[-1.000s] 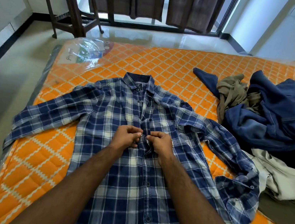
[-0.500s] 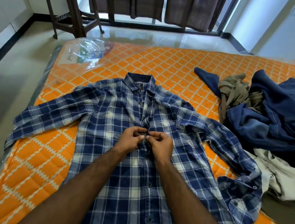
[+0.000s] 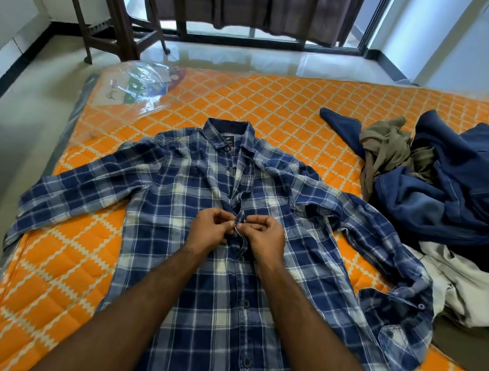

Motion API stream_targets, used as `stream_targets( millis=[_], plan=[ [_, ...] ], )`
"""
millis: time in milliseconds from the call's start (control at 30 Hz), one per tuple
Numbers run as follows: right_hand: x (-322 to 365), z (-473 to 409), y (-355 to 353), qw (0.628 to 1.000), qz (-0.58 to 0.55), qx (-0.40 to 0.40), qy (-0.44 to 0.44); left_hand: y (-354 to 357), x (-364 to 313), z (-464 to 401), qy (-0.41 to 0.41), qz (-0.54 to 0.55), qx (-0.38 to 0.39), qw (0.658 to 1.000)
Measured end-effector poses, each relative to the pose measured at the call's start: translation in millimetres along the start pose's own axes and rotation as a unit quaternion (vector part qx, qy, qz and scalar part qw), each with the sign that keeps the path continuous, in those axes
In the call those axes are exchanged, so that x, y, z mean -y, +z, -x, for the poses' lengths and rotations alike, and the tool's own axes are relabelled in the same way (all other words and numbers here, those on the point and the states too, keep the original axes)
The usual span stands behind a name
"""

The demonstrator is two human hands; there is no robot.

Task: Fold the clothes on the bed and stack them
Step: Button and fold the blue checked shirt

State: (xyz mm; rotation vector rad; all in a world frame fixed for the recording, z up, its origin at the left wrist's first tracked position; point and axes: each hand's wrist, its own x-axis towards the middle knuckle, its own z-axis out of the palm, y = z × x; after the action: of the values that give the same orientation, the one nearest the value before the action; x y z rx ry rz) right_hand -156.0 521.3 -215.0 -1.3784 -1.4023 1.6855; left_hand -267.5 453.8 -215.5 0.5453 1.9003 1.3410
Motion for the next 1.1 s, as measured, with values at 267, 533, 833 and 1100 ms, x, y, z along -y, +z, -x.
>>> stream_targets(
  millis=[267, 533, 833, 1100],
  plan=[
    [-1.9, -0.7, 7.4, 0.998, 0.061, -0.021, -0.015, 1.7, 0.8, 0.5, 0.027, -0.047, -0.032, 0.998],
    [3.6, -4.1, 3.7, 0.997, 0.071, -0.02, 0.018, 7.8, 2.3, -5.3, 0.072, -0.152, -0.076, 0.983],
    [25.5, -9.6, -12.0, 1.0, -0.003, 0.007, 0.013, -7.2, -13.6, -17.1, 0.105, -0.151, -0.065, 0.981],
    [69.2, -70.9, 21.3, 0.964, 0.264, 0.041, 0.002, -18.4, -45.9, -76.9, 0.155, -0.266, -0.053, 0.95]
  ],
)
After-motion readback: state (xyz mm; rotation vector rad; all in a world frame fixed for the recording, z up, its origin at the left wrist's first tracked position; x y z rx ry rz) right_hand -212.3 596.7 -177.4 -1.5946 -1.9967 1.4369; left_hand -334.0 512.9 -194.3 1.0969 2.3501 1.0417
